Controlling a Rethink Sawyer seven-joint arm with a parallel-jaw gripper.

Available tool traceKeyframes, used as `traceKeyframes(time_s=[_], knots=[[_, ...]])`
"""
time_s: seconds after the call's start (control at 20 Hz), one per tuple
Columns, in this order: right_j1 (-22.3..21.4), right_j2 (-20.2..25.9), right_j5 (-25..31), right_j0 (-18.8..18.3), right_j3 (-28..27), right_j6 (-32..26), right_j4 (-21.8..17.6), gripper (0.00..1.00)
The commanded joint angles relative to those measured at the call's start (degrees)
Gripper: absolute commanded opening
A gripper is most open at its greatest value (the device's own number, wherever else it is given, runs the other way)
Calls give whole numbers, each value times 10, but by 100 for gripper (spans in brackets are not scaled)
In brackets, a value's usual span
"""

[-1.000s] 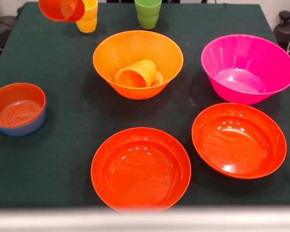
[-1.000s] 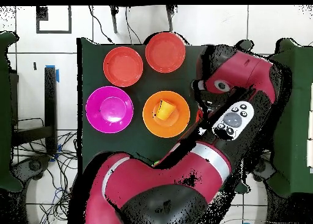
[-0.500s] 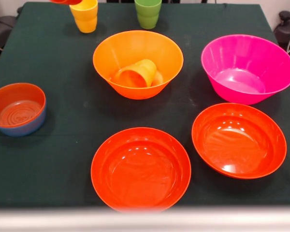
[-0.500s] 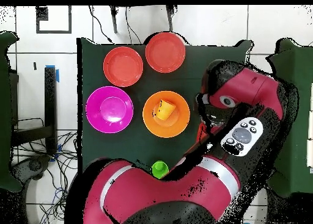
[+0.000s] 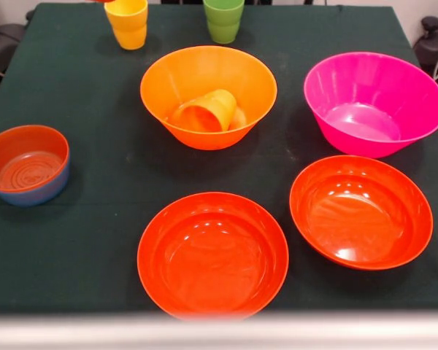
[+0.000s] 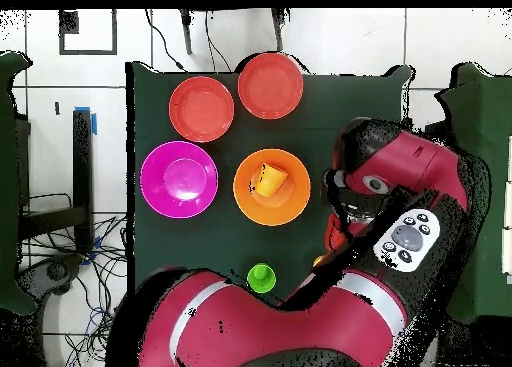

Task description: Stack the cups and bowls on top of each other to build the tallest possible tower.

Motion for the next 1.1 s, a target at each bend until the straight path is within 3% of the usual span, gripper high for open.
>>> traceKeyframes(time_s=[0.05,0.45,1.1], knots=[[-19,108,-42,-10,65,-140,-48,0],[-31,131,-48,-19,77,-127,-65,0],[-26,164,-102,-45,93,-114,-92,0]])
